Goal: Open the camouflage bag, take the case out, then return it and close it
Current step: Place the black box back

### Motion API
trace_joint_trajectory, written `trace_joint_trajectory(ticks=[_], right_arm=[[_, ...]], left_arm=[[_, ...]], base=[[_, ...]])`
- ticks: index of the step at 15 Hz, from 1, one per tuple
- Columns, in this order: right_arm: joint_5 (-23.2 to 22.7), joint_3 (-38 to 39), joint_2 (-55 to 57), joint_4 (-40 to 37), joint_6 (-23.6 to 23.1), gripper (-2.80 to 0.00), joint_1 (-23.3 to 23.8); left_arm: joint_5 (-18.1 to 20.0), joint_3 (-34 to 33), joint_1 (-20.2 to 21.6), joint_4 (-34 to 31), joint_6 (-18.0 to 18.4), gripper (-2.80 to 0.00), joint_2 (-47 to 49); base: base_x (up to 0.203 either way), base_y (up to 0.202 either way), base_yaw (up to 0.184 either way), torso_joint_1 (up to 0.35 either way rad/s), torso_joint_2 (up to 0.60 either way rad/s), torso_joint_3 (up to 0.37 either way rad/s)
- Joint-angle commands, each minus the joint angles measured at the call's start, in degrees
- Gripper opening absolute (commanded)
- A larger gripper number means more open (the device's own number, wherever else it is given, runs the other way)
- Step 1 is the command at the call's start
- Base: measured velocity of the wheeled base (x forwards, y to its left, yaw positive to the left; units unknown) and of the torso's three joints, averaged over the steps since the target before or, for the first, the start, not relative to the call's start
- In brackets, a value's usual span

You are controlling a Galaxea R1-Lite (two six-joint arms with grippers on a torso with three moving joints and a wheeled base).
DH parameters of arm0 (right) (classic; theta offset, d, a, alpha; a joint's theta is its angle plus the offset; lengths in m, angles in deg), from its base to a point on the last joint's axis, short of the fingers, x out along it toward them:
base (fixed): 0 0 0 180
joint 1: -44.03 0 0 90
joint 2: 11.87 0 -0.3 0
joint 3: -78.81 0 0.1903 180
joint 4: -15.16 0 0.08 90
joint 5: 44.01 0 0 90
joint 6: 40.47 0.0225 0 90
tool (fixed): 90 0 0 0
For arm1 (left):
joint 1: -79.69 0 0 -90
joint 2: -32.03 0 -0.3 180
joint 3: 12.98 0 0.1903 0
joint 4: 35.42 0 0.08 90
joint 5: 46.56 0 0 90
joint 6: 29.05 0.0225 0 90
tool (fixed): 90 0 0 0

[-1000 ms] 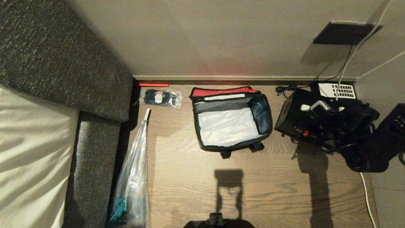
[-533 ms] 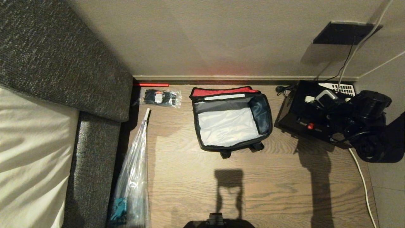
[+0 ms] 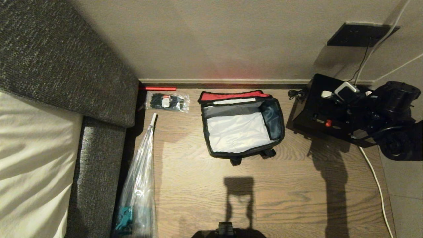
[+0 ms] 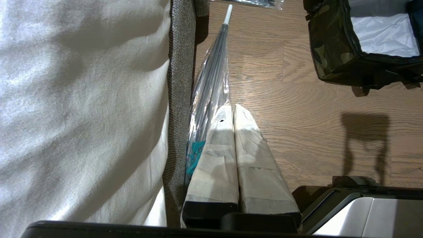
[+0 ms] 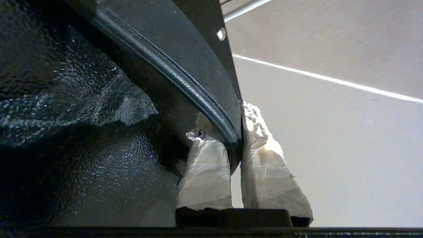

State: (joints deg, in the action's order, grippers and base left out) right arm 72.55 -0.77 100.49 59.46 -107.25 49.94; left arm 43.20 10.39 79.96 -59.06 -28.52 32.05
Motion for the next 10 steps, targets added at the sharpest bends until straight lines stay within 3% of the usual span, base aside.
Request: trace_joint_trajectory(ticks=[1,10], right_arm=[[0.1,-0.5,-2.4,-0.1,-0.4,-2.80,-0.8],[0.1,-1.4,-8.1,-8.0,0.0,-2.80,-9.1]], left_arm=[[0.0,-0.1,0.1,0.0,0.0,-2.80,-0.1],[0.0,-0.2,0.1,0.0,0.0,-2.80,-0.1]], base=[[0.000,0.000,0.000,0.000,0.00,0.000],[0.000,0.000,0.000,0.000,0.00,0.000]])
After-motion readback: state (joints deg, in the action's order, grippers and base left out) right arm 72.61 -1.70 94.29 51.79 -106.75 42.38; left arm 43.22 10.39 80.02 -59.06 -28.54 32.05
